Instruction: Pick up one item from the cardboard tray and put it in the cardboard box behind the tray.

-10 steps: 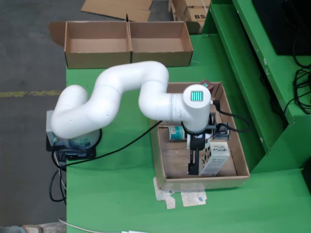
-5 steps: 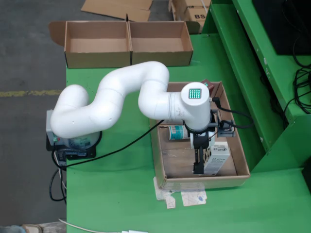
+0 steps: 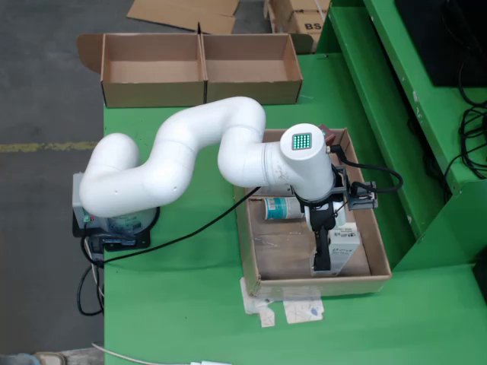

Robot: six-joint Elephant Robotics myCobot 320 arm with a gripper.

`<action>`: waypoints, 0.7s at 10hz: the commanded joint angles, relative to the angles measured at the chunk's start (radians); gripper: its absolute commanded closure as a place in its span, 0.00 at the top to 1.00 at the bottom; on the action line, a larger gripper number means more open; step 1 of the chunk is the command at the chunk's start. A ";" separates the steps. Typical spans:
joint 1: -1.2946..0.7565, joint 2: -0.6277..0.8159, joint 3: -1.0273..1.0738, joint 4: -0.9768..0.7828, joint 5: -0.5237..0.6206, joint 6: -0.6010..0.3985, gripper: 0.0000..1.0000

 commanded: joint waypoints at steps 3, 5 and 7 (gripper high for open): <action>0.021 0.004 0.026 0.113 -0.025 0.012 1.00; 0.040 -0.040 0.026 0.262 -0.064 0.024 1.00; 0.047 -0.065 0.026 0.345 -0.093 0.025 1.00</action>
